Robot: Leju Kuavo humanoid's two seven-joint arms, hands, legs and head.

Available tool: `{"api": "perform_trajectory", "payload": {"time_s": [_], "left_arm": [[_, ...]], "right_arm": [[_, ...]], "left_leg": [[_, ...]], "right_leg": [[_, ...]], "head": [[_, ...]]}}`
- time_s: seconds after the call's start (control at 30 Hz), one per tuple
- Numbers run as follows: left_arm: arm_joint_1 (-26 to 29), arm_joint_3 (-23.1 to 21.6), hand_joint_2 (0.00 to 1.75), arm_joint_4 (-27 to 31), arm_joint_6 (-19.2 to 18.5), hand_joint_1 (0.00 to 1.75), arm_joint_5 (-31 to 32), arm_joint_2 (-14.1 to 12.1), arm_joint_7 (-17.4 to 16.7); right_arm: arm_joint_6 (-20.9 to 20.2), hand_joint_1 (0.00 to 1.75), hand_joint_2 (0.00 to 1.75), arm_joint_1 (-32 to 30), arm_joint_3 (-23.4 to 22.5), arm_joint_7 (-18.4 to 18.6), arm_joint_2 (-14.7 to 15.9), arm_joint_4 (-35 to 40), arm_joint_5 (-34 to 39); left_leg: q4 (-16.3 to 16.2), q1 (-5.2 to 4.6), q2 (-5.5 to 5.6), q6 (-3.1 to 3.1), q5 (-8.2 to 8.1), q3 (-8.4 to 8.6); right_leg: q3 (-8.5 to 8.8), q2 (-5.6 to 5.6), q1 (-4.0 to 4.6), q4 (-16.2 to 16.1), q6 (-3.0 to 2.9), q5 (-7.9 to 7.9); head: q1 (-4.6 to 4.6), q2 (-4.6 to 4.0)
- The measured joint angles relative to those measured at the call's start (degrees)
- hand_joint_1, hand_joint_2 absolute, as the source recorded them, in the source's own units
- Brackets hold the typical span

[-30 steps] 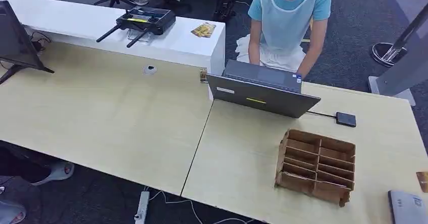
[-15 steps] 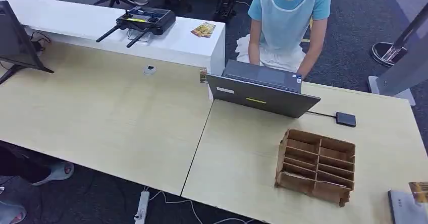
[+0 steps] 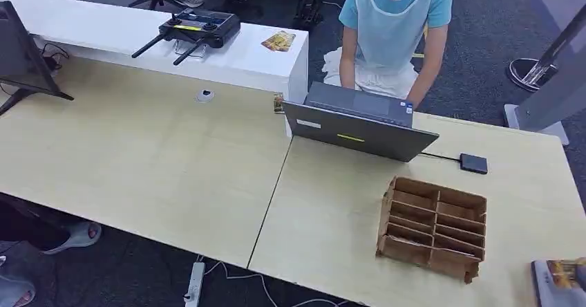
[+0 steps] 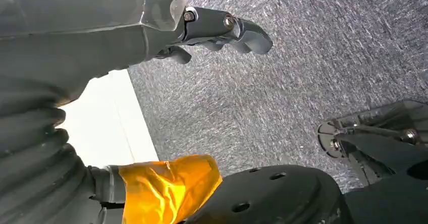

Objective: Pass the card to the sensor for recognition and then transmit it.

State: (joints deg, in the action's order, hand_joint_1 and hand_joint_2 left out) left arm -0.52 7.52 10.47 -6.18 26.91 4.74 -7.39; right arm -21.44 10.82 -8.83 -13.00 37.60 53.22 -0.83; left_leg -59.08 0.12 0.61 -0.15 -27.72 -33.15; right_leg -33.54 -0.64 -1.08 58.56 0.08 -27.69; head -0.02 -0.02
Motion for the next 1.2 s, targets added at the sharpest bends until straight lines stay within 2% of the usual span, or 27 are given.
{"api": "perform_trajectory", "payload": {"time_s": [0.53, 1.2], "left_arm": [[0.1, 0.4, 1.75, 0.0, 0.0, 0.00, 0.1, 0.0, 0.2], [0.1, 1.4, 1.75, 0.0, 0.0, 0.00, 1.2, 0.0, 0.2]], "right_arm": [[0.0, 1.75, 1.75, -2.1, -1.2, -0.3, -0.4, -0.9, -0.6], [1.8, 1.75, 1.75, -3.0, -2.1, 0.3, -1.7, -1.2, -6.2]], "left_leg": [[0.0, 0.00, 0.00, 0.00, 0.00, 0.00], [0.0, 0.00, 0.00, 0.01, -0.01, 0.00]], "right_leg": [[0.00, 0.01, 0.00, 0.0, 0.00, 0.00], [0.00, 0.01, 0.00, 0.0, 0.00, 0.00]], "head": [[0.00, 0.00], [0.00, 0.00]]}}
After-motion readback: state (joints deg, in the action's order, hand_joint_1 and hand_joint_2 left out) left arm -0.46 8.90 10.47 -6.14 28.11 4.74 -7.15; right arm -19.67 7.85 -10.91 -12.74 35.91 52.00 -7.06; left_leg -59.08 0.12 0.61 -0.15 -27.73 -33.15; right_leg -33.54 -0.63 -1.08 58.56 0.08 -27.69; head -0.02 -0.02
